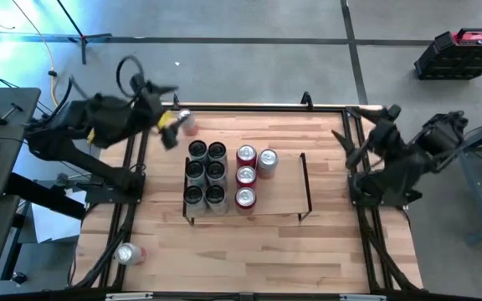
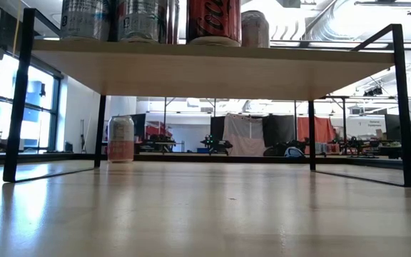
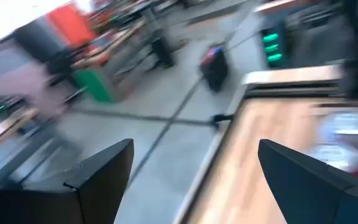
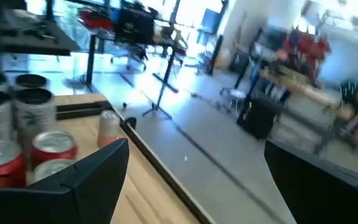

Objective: Place canned beverage on shelf
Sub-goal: Put the orange white soda can aligned with the other orange white soda can on the shelf

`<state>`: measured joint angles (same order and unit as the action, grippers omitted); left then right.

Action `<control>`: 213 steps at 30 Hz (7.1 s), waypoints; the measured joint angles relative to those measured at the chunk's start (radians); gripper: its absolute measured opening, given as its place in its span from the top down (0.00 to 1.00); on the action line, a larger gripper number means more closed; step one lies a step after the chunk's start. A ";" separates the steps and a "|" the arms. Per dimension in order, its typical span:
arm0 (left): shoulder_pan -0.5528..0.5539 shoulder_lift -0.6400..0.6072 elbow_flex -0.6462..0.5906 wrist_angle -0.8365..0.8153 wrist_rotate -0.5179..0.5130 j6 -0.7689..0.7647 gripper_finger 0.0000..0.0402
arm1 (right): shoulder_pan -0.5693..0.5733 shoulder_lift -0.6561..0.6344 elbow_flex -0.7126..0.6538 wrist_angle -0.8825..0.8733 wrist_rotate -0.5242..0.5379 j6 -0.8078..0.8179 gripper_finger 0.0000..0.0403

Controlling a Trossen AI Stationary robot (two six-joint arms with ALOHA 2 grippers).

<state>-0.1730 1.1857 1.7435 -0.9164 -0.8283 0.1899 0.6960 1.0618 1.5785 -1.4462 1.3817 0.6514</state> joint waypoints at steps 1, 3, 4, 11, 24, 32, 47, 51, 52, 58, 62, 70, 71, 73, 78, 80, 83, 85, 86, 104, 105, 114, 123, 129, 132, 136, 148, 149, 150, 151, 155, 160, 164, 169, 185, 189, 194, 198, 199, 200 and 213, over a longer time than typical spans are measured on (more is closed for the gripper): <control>0.038 0.006 0.000 0.002 0.001 0.004 0.17 | -0.028 -0.025 -0.020 0.034 -0.020 -0.034 0.10; 0.118 0.014 -0.001 -0.007 0.050 0.014 0.17 | -0.079 -0.066 -0.045 0.126 -0.070 -0.119 0.10; 0.156 0.023 -0.002 -0.004 0.067 0.014 0.17 | -0.102 -0.081 -0.052 0.183 -0.107 -0.169 0.10; 0.481 0.078 -0.002 0.029 0.103 -0.054 0.17 | -0.290 -0.135 -0.034 0.573 -0.457 -0.496 0.10; 0.944 0.204 -0.001 -0.232 0.348 -0.580 0.16 | -0.463 -0.064 -0.022 0.559 -0.866 -0.486 0.10; 0.989 0.293 -0.001 -0.295 0.461 -0.833 0.14 | -0.464 0.059 -0.023 0.554 -0.938 -0.672 0.10; 1.040 0.322 -0.101 -0.201 0.635 -0.536 0.10 | -0.846 0.089 -0.023 0.553 -1.068 -0.486 0.10; 1.040 0.323 -0.257 -0.152 0.616 -0.554 0.10 | -0.899 0.090 -0.023 0.569 -1.053 -0.468 0.10; 1.037 0.324 -0.296 -0.137 0.615 -0.558 0.10 | -0.912 0.091 -0.023 0.585 -1.043 -0.455 0.10; 1.027 0.322 -0.453 0.052 0.678 -0.580 0.10 | -0.977 0.105 -0.023 0.663 -1.032 -0.331 0.10; 1.017 0.324 -0.487 0.067 0.690 -0.574 0.10 | -0.997 0.127 -0.023 0.669 -1.034 -0.316 0.10; 1.002 0.324 -0.575 0.157 0.684 -0.651 0.10 | -1.067 0.192 -0.023 0.764 -1.121 -0.394 0.10; 0.995 0.324 -0.586 0.172 0.684 -0.662 0.10 | -1.072 0.198 -0.023 0.772 -1.138 -0.395 0.10; 0.988 0.324 -0.610 0.185 0.675 -0.687 0.10 | -1.079 0.208 -0.023 0.774 -1.171 -0.397 0.10; 0.975 0.326 -0.689 0.220 0.642 -0.740 0.10 | -1.078 0.226 -0.023 0.776 -1.177 -0.406 0.10; 0.971 0.326 -0.708 0.235 0.631 -0.740 0.10 | -1.078 0.227 -0.023 0.778 -1.177 -0.405 0.10; 0.959 0.326 -0.739 0.298 0.626 -0.732 0.10 | -1.078 0.228 -0.023 0.778 -1.177 -0.392 0.10; 0.955 0.326 -0.756 0.329 0.625 -0.720 0.10 | -1.078 0.228 -0.023 0.778 -1.178 -0.380 0.10; 0.953 0.329 -0.764 0.327 0.627 -0.720 0.10 | -1.078 0.228 -0.023 0.778 -1.179 -0.368 0.10; 0.943 0.329 -0.881 0.522 0.605 -0.584 0.31 | -1.033 0.228 -0.023 0.779 -1.102 -0.279 0.10; 0.943 0.323 -0.878 0.516 0.605 -0.580 0.31 | -1.033 0.228 -0.023 0.778 -1.103 -0.287 0.10; 0.936 0.129 -0.797 0.350 0.611 -0.420 0.31 | -1.027 0.222 -0.023 0.770 -1.165 -0.437 0.10; 0.936 -0.076 -0.528 0.129 0.661 -0.256 0.31 | -1.031 0.222 -0.023 0.783 -1.155 -0.644 0.10; 0.875 -0.126 -0.264 0.104 0.757 -0.239 0.31 | -0.996 0.222 -0.023 0.902 -1.205 -0.791 0.10; 0.802 -0.124 -0.142 0.104 0.778 -0.246 0.31 | -0.981 0.220 -0.023 0.971 -1.293 -0.817 0.10; 0.669 -0.096 -0.039 0.111 0.780 -0.279 0.31 | -0.955 0.217 -0.023 1.069 -1.434 -0.814 0.10; 0.345 0.100 0.024 0.224 0.751 -0.173 0.31 | -0.786 0.309 0.296 0.737 -1.399 -0.826 0.10; 0.343 0.119 0.043 0.216 0.747 -0.165 0.31 | -0.769 0.329 0.353 0.652 -1.378 -0.823 0.10; 0.340 0.133 0.063 0.206 0.740 -0.155 0.31 | -0.755 0.349 0.409 0.569 -1.354 -0.806 0.10; 0.338 0.144 0.082 0.200 0.733 -0.141 0.31 | -0.742 0.368 0.455 0.494 -1.326 -0.788 0.10; 0.327 0.152 0.131 0.178 0.707 -0.090 0.30 | -0.707 0.449 0.520 0.272 -1.202 -0.733 0.10; 0.305 0.122 0.131 0.137 0.713 -0.081 0.30 | -0.697 0.528 0.517 0.109 -1.299 -0.594 0.10; 0.277 0.084 0.131 0.103 0.711 -0.081 0.30 | -0.661 0.556 0.516 0.077 -1.344 -0.494 0.10; 0.229 0.072 0.131 0.082 0.714 -0.081 0.30 | -0.607 0.567 0.517 0.067 -1.227 -0.467 0.10; 0.113 0.065 0.131 0.066 0.690 -0.094 0.30 | -0.612 0.598 0.352 0.108 -1.253 -0.503 0.10; 0.103 0.065 0.131 0.065 0.663 -0.117 0.30 | -0.606 0.598 0.301 0.148 -1.250 -0.522 0.10; 0.102 0.065 0.131 0.065 0.660 -0.148 0.30 | -0.604 0.597 0.277 0.197 -1.236 -0.547 0.10; 0.102 0.065 0.131 0.066 0.660 -0.157 0.30 | -0.604 0.597 0.276 0.198 -1.237 -0.547 0.10; 0.102 0.065 0.131 0.065 0.660 -0.161 0.30 | -0.604 0.597 0.275 0.195 -1.237 -0.548 0.10; 0.102 0.065 0.131 0.065 0.659 -0.163 0.30 | -0.604 0.597 0.276 0.186 -1.239 -0.548 0.10; 0.102 0.065 0.130 0.048 0.650 -0.161 0.30 | -0.603 0.575 0.304 0.111 -1.223 -0.502 0.10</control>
<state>-0.0711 1.2510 1.8736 -0.8681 -0.1787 0.0285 0.0925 1.6364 1.8828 -1.3349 0.1590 0.1497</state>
